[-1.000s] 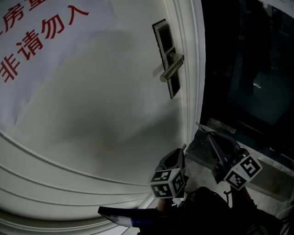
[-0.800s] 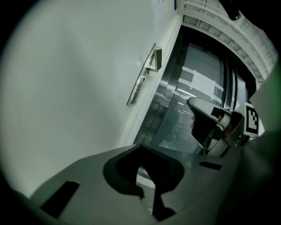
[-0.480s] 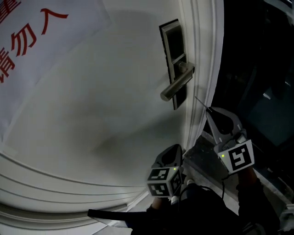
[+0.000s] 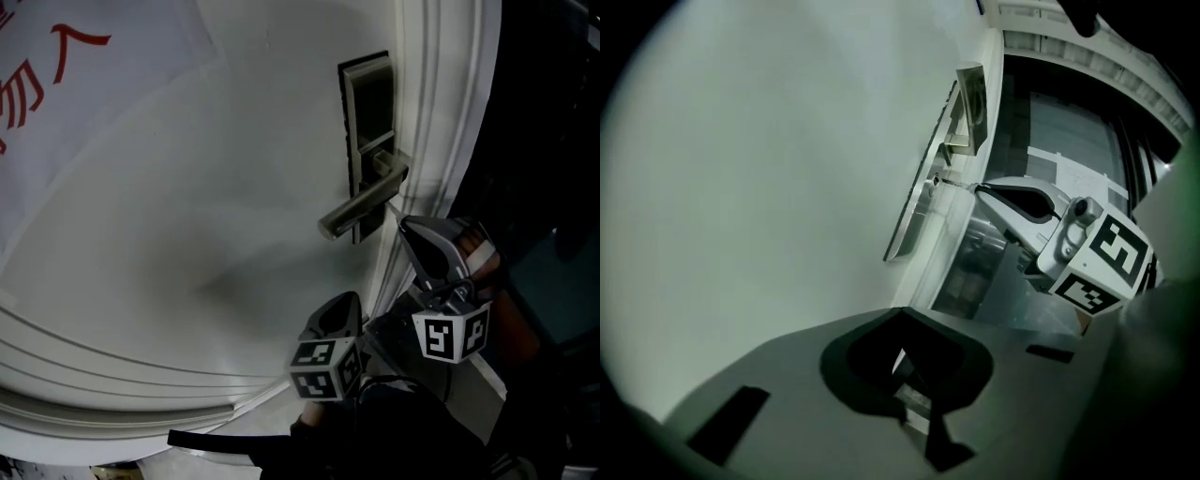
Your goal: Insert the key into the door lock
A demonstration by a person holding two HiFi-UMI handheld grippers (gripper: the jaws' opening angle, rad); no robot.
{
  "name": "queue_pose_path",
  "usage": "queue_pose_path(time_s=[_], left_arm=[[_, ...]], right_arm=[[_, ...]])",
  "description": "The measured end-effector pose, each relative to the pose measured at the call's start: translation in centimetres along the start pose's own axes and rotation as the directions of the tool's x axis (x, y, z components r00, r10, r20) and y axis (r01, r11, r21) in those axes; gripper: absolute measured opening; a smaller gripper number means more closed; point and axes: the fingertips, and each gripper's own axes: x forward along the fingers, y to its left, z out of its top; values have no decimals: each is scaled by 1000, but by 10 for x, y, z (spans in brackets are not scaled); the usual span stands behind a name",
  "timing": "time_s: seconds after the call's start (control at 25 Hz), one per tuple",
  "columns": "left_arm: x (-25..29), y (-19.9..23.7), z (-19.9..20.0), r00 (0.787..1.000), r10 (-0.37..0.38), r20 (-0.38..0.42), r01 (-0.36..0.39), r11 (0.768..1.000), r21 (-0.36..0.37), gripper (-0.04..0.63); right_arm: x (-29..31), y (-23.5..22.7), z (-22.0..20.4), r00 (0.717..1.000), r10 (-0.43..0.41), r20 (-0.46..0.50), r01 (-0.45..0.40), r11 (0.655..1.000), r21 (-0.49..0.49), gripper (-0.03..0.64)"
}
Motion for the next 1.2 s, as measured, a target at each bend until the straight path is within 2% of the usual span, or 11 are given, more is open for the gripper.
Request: queue_pose_path(time_s=[0.16, 0.56, 0.8, 1.2], left_arm=[[4, 3, 13, 1000, 0, 27, -1, 1000, 8, 0], [14, 5, 27, 999, -42, 17, 41, 998, 57, 0], [19, -2, 25, 996, -89, 3, 88, 994, 65, 0], [18, -1, 28, 994, -108, -4, 108, 992, 70, 0]], right_arm=[[7, 1, 0, 1000, 11, 0, -11, 999, -44, 12], [17, 3, 2, 999, 38, -23, -41, 989, -144, 12], [21, 2, 2, 999, 40, -34, -46, 985, -166, 12], [25, 3, 2, 998, 42, -43, -49, 980, -195, 12]])
